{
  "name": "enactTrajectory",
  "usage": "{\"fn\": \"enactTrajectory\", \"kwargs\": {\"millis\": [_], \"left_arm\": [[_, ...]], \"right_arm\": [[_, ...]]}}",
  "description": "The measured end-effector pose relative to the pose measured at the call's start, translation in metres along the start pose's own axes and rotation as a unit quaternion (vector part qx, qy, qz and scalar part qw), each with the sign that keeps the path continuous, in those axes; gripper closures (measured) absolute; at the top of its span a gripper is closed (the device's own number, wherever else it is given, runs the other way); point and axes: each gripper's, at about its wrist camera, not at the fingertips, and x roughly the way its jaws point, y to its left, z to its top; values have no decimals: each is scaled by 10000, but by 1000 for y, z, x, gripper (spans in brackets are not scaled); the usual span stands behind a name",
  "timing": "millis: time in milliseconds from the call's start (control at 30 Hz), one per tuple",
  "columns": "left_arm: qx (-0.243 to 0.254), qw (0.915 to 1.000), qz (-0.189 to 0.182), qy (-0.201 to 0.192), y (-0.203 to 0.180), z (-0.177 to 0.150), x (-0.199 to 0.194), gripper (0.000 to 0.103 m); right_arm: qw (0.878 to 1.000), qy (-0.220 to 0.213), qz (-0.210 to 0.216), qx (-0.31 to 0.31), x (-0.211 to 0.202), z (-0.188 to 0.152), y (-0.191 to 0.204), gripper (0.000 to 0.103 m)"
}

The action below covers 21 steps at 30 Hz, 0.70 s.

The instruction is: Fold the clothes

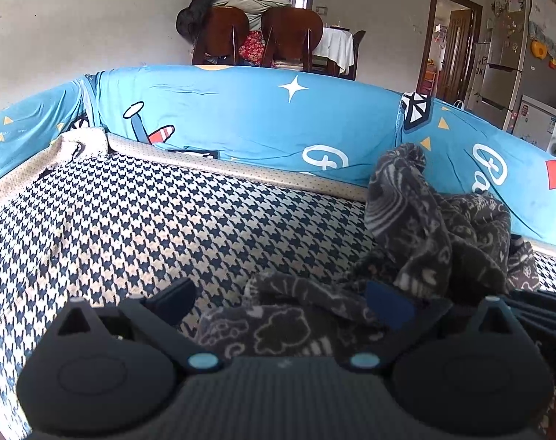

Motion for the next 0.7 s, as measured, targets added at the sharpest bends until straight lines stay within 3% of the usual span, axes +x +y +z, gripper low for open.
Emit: {"fn": "enactTrajectory", "kwargs": {"millis": [333,567,700], "left_arm": [[-308,9994,151,15,16,6,0,0],[-454,9982,65,395,20,2,14,0],[-387,9971,-182,635,13,-4,20,0]], "right_arm": [[9988,41,348,-353,-41,-11,13,92],[9929,367,603,-958,-63,-40,31,93],[9922,445,477,-1062,-70,-49,28,93]]}}
